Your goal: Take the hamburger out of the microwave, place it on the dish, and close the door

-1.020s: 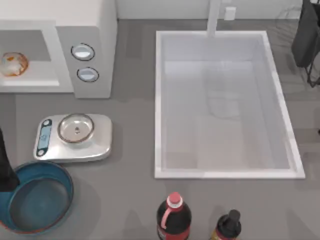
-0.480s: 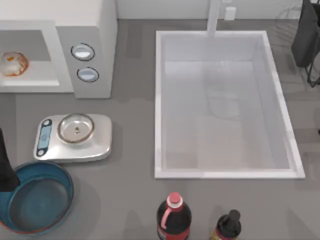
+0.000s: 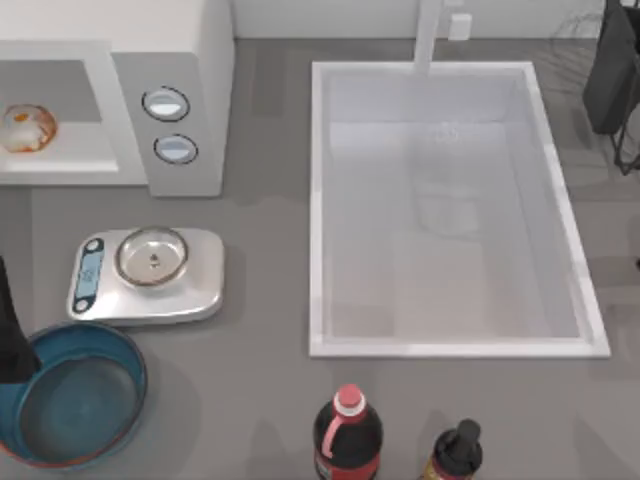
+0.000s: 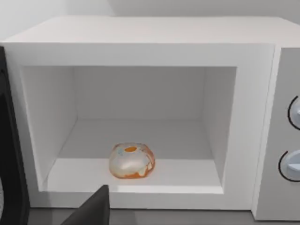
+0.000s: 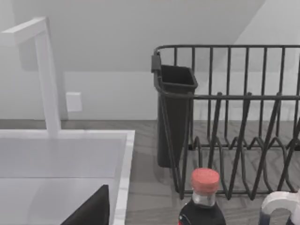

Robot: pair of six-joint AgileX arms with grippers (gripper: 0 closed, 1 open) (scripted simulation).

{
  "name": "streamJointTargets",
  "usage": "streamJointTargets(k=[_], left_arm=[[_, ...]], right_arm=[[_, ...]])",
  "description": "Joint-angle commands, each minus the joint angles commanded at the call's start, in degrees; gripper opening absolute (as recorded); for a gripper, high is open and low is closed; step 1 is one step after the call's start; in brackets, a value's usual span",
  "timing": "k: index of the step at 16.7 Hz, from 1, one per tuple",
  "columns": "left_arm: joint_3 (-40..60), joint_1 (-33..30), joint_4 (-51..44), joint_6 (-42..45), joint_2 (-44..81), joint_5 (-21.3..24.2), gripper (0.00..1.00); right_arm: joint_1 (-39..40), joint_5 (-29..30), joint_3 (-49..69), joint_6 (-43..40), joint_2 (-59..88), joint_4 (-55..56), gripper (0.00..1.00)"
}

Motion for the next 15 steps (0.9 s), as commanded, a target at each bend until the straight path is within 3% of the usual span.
streamJointTargets(k=[9, 15], left_arm=[[0.95, 0.14, 1.02, 0.07, 1.72, 0.17, 1.00], [10.55, 1.51, 11.34, 0.77, 21.37, 1.86, 1.00]], right_arm=[[0.00, 0.00, 0.00, 0.00, 0.00, 0.00, 1.00], [0.00, 0.00, 0.00, 0.00, 0.00, 0.00, 1.00]])
